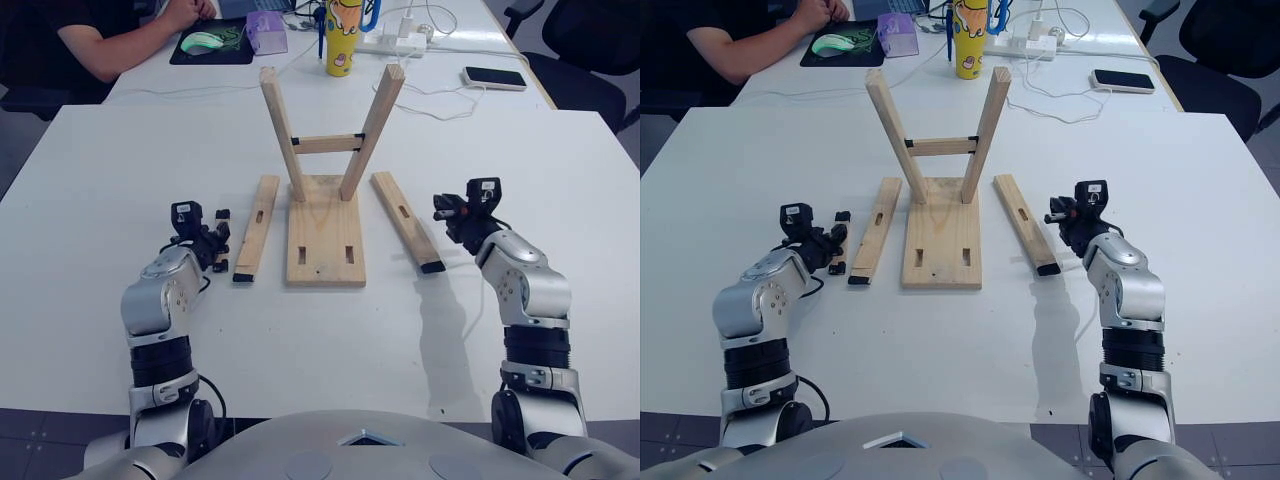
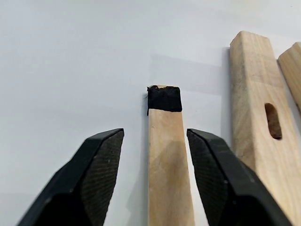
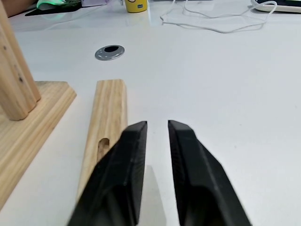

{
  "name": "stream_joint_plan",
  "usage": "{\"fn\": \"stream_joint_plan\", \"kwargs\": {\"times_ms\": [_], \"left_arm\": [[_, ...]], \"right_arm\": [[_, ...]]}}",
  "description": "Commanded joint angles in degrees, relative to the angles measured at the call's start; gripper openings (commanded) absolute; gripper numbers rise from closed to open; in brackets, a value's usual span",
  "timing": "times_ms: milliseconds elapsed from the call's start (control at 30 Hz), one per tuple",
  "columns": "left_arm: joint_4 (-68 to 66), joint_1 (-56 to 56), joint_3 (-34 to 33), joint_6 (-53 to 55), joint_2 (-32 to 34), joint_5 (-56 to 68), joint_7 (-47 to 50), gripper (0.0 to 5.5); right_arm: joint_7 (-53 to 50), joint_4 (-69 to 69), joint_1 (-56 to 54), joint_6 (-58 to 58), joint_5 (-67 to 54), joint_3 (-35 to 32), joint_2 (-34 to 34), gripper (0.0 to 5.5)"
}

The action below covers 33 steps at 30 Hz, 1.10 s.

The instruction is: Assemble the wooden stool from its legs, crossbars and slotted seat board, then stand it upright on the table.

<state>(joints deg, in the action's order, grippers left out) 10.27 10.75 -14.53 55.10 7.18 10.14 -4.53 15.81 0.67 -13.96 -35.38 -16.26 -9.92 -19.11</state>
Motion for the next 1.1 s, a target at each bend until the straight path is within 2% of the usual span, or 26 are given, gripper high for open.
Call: {"fn": "stream_joint_plan", "kwargs": {"times_ms": [33, 400, 533, 833, 1033, 1100], "left_arm": [[-0.81, -0.54, -0.07, 0.68, -0.20, 0.86, 0.22, 2.51], [-1.65, -2.27, 4.36, 2.85, 1.90, 0.12, -1.25, 2.51], [-2.65, -2.80, 4.00, 2.96, 2.71, 0.19, -1.10, 2.51], [-6.96, -3.29, 6.89, 1.85, 7.87, -0.38, -5.20, 1.34], [-10.57, -5.00, 8.16, -3.08, 10.94, -0.53, -8.42, 1.33], [-9.97, -5.55, 8.19, -9.61, 11.16, -1.35, -8.64, 1.33]], "right_arm": [[-0.24, 0.07, -0.70, 0.69, 0.41, 0.15, 0.26, 1.54], [-0.40, -0.92, -1.02, -0.07, -0.03, 0.85, 1.50, 1.54], [-0.68, -1.75, -0.87, -0.42, -0.09, 1.10, 1.92, 1.54], [-2.82, -5.32, -0.73, -0.90, -1.40, -0.73, 3.40, 1.58], [-3.98, -7.38, -0.23, -0.03, -2.28, -2.06, 4.33, 1.58], [-0.78, -10.66, -0.03, 1.35, -5.67, -2.46, 4.93, 1.58]]}}
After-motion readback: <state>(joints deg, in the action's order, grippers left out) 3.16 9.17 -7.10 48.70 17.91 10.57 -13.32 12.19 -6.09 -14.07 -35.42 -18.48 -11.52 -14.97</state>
